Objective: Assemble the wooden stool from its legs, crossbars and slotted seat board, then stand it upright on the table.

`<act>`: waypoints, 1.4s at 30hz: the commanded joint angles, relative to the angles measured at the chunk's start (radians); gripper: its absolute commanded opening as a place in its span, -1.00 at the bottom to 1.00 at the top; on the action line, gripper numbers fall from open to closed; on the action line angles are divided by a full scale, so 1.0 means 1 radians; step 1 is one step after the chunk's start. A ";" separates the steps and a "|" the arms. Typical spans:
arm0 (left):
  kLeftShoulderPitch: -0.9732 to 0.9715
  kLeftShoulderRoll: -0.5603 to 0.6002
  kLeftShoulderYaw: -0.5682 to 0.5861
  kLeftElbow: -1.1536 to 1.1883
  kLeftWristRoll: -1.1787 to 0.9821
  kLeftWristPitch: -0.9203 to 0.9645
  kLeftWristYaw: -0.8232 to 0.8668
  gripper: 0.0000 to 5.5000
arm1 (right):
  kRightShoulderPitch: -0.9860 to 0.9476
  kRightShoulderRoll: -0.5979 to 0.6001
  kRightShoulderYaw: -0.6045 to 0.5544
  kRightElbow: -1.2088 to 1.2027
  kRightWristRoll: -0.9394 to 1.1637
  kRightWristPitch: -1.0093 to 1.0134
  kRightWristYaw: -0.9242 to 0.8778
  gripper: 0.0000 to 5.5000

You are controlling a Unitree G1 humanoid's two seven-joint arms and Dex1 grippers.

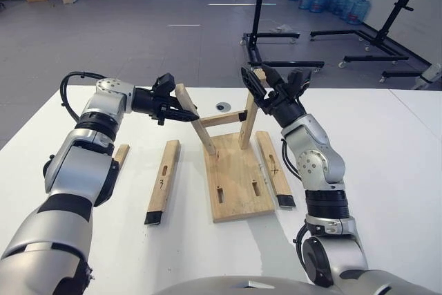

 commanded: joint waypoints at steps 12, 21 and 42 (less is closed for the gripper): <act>0.008 0.033 0.102 0.007 0.150 -0.016 0.069 0.41 | -0.085 -0.038 -0.151 0.042 0.033 -0.055 -0.047 0.41; 0.269 0.239 0.323 -0.321 0.077 0.023 0.162 0.62 | -0.099 -0.088 -0.186 -0.038 0.093 -0.042 -0.033 0.41; 1.138 -0.130 0.606 -1.315 0.105 0.473 1.235 0.62 | 0.102 -0.050 0.021 -0.174 -0.244 -0.207 -0.179 0.41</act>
